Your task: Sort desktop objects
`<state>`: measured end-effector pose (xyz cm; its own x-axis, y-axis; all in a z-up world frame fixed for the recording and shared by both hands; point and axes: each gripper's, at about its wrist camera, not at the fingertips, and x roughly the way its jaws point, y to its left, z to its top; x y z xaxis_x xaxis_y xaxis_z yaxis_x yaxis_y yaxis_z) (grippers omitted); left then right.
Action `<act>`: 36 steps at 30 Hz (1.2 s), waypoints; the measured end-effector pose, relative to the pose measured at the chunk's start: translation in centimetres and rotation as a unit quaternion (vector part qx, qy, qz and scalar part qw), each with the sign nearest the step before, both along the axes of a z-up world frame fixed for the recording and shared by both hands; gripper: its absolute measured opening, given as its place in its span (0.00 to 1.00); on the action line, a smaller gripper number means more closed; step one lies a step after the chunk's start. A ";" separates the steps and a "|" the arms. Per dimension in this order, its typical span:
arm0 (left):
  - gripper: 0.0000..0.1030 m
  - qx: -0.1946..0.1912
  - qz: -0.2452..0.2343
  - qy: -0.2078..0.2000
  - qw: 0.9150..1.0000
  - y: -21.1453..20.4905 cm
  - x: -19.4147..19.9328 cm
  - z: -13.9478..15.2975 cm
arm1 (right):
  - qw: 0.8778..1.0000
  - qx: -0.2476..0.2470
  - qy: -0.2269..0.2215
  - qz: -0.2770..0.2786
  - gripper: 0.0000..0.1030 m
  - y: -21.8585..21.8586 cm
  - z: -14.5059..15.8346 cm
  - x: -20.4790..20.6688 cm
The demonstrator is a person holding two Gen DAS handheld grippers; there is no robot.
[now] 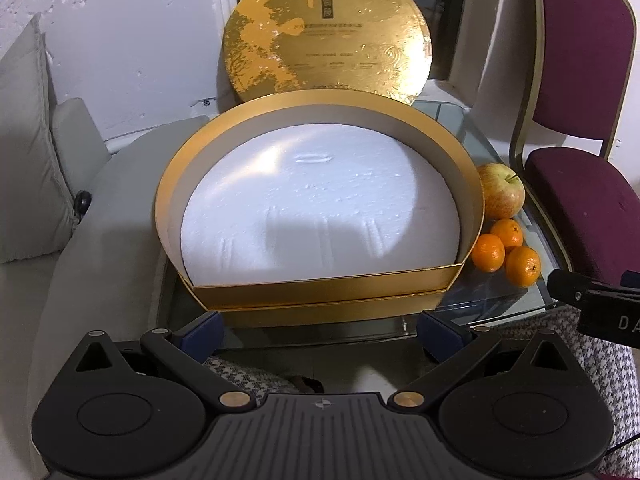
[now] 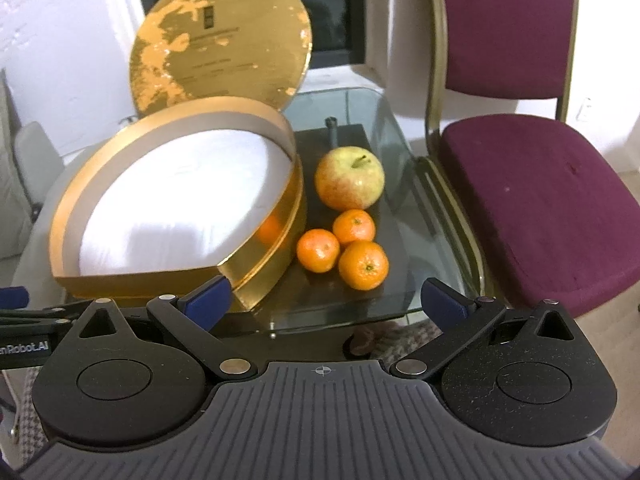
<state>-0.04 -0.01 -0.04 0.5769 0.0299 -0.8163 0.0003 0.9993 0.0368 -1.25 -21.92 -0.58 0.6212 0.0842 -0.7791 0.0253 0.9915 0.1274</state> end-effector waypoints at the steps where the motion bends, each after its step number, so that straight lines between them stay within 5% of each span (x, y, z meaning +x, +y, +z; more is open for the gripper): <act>1: 0.99 0.000 0.000 0.000 1.000 0.0 -0.1 -0.1 | 1.000 0.001 0.000 0.000 1.00 0.0 0.0 0.0; 36: 0.99 0.009 -0.001 -0.003 1.000 -0.1 -1.2 -1.1 | 1.000 0.016 0.005 0.003 1.00 -0.3 -0.4 0.1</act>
<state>-1.21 -0.15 -1.16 0.5826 0.0439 -0.8116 0.0018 0.9985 0.0553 -1.12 -22.18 -0.97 0.6130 0.1130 -0.7820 0.0210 0.9870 0.1590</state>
